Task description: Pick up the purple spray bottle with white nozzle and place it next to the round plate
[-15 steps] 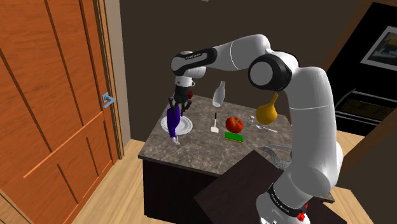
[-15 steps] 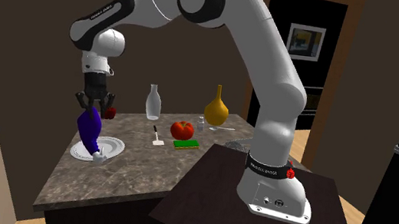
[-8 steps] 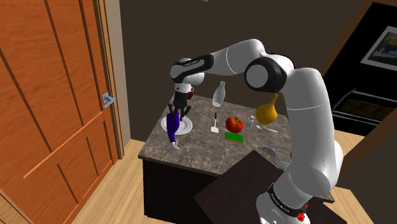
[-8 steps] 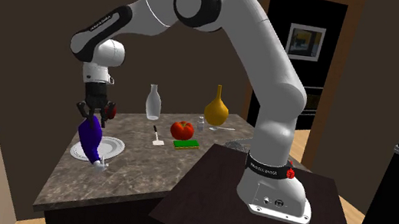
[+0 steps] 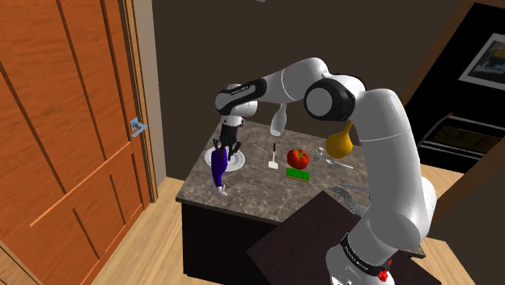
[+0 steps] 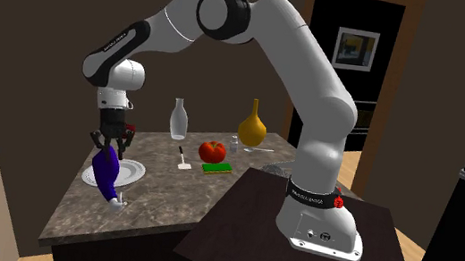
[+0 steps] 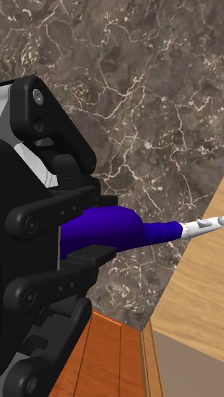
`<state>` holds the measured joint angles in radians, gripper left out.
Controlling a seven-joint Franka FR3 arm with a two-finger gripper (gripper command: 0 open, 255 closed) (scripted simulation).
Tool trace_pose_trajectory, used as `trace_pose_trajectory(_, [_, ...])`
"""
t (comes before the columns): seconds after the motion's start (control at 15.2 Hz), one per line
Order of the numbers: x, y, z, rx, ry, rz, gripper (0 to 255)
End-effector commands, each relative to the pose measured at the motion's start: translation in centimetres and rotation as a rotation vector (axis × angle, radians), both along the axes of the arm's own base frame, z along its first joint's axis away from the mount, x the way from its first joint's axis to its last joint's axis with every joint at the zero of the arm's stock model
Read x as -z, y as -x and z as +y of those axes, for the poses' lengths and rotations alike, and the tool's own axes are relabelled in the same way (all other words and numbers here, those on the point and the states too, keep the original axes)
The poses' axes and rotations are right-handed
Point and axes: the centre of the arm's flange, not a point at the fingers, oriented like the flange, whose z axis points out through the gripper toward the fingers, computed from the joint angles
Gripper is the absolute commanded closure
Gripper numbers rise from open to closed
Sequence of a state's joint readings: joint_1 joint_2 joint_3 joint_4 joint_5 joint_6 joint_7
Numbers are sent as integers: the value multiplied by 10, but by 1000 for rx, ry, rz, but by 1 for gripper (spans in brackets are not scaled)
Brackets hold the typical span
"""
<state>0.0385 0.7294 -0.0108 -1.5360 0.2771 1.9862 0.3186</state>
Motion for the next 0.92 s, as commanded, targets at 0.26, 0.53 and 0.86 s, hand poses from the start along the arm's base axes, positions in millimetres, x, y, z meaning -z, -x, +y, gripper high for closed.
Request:
trace_pose_trajectory(0.26, [31,1,1,0,0,-1,255])
trace_pose_trajectory(0.53, [52,1,1,0,0,-1,255])
trace_pose_trajectory(0.86, [72,1,1,0,0,-1,255])
